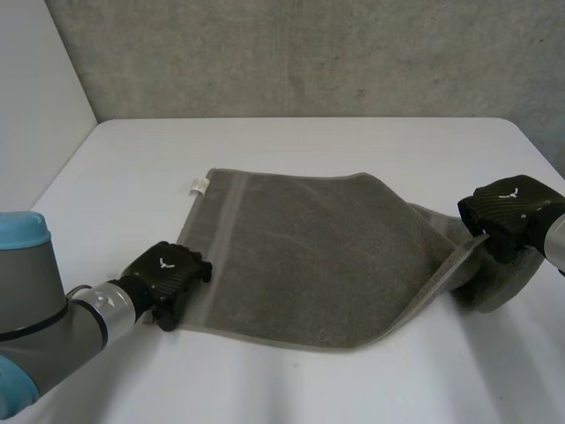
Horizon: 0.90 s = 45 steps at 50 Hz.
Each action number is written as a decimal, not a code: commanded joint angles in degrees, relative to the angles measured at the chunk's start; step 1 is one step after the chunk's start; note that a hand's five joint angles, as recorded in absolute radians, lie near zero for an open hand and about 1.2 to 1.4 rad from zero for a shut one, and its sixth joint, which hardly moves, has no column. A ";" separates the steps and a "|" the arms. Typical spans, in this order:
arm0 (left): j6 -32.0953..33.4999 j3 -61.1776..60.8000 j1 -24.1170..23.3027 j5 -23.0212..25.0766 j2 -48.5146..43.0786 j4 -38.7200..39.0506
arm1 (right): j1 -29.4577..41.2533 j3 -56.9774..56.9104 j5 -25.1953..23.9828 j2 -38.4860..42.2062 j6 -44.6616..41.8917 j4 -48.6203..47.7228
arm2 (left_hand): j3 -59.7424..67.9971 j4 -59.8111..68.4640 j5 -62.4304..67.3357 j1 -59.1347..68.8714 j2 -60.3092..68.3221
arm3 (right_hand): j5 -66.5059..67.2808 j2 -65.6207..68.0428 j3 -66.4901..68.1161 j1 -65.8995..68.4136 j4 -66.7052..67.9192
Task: Fold the towel.
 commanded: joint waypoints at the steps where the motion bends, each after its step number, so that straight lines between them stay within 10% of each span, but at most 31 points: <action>1: 0.36 -0.16 0.01 -0.17 -1.17 2.62 | 0.02 0.21 0.00 0.03 0.00 -0.28 | 4.03 4.03 4.27 3.95 4.03 | 2.21 3.47 3.39 3.83 3.56; 23: 0.44 0.63 0.01 -0.17 -3.55 6.06 | 0.02 0.82 0.00 0.03 0.00 -0.90 | 15.13 15.13 15.37 15.05 15.14 | 2.21 3.47 3.39 3.83 3.56; 45: 0.01 0.63 2.12 -0.26 2.16 5.62 | -0.16 0.73 0.00 0.03 -0.09 -1.25 | 52.29 52.28 52.52 52.20 52.29 | 2.21 3.47 3.39 3.83 3.56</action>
